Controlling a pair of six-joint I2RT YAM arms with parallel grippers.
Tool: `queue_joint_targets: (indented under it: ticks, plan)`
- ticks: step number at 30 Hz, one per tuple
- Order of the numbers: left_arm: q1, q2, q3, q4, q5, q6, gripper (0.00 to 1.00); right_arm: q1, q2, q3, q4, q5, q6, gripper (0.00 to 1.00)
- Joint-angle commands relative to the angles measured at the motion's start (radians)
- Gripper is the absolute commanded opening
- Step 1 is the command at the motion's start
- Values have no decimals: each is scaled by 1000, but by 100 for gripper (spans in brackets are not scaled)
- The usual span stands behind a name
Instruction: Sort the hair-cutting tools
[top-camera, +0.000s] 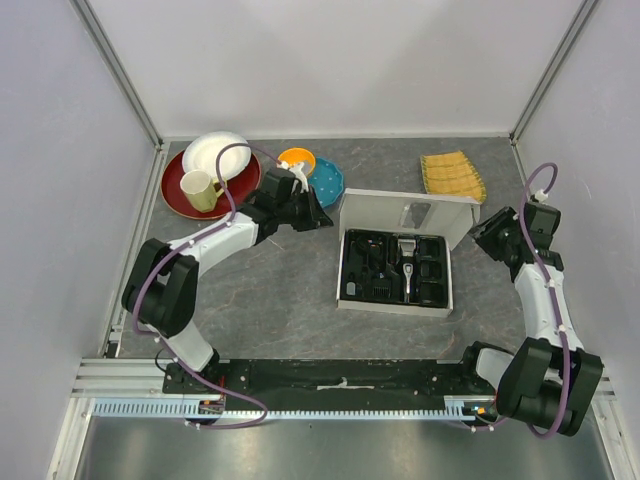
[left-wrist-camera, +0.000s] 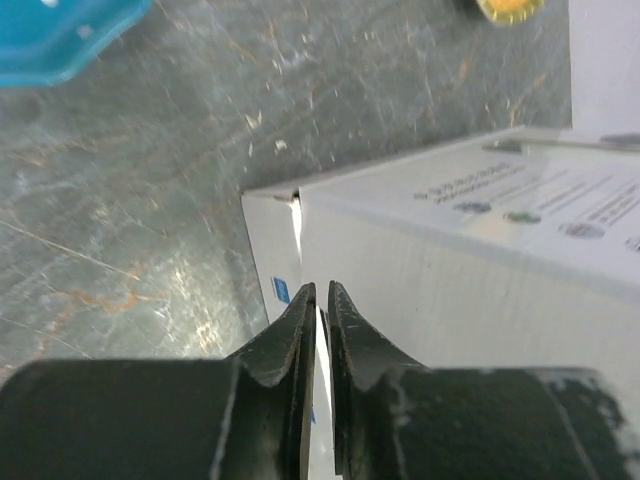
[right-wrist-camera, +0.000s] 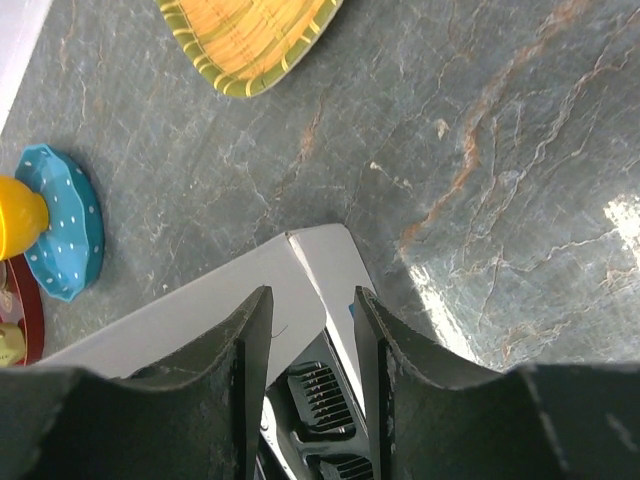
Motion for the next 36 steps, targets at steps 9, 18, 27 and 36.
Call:
queue_joint_targets:
  ticks: [9,18,27,36]
  plan:
    - [-65,-35,-18,71,158,97,15,8,-55,-54,29,-130,14,45]
    - [-91,-35,-29,94,160,132,15,25,-80,-80,28,-173,33,45]
    - [-91,-51,-64,83,103,121,15,27,-179,-126,-30,-69,52,44]
    - [-93,-117,-147,80,-42,117,15,27,-385,-157,-96,170,216,49]
